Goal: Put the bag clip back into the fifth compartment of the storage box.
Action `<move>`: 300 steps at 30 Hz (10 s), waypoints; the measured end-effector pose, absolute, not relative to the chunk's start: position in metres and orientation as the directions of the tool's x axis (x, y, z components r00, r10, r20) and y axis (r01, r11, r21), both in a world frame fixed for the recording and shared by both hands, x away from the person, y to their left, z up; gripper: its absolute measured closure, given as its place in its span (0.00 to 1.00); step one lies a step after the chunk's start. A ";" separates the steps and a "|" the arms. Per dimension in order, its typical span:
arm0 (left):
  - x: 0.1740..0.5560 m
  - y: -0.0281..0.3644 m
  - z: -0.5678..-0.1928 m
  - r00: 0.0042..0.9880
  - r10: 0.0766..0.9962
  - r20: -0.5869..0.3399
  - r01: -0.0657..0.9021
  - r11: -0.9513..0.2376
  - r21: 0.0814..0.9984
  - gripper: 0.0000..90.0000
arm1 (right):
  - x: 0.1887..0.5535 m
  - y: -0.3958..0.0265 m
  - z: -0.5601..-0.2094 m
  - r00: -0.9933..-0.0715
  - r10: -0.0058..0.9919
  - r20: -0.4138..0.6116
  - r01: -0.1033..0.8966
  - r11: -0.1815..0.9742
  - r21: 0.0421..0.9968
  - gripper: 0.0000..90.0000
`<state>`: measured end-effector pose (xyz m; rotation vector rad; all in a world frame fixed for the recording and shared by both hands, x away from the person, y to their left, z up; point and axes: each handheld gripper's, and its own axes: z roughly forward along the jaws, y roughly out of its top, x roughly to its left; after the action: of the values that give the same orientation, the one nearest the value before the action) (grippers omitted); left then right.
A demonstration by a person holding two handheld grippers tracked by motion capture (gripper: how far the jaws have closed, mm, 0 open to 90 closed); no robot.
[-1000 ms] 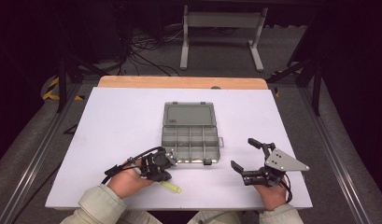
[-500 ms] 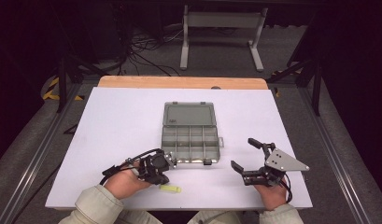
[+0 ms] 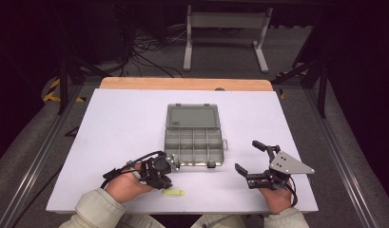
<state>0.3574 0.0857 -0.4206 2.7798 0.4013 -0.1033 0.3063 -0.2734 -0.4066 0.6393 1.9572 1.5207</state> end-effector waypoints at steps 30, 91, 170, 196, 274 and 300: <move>0.332 0.075 -0.402 0.978 0.175 -0.115 0.206 -0.897 0.392 0.16 | 0.305 -0.275 -0.407 -0.720 0.678 -0.147 0.025 0.237 0.971 0.07; 0.328 0.085 -0.378 0.983 0.178 -0.050 0.179 -0.852 0.491 0.87 | 0.307 -0.273 -0.408 -0.730 0.668 -0.147 0.030 0.246 0.969 0.07; 0.383 0.102 -0.362 0.783 0.604 -0.147 0.501 -0.473 0.725 0.86 | 0.306 -0.273 -0.408 -0.732 0.666 -0.146 0.029 0.245 0.969 0.07; 0.395 0.097 -0.384 0.732 0.660 -0.166 0.582 -0.481 0.656 0.87 | 0.306 -0.273 -0.408 -0.734 0.664 -0.146 0.029 0.246 0.969 0.07; 0.364 0.152 -0.349 0.831 0.497 -0.252 0.468 -0.379 0.798 0.04 | 0.306 -0.273 -0.407 -0.738 0.659 -0.148 0.023 0.244 0.970 0.07; 0.326 0.209 -0.371 0.809 0.581 -0.090 0.278 -0.243 0.929 0.04 | 0.304 -0.276 -0.408 -0.736 0.663 -0.137 0.030 0.234 0.972 0.06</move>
<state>0.3262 0.2091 -0.3707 1.8376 0.6550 0.3270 0.3037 -0.2758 -0.4076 0.6332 1.9744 1.5364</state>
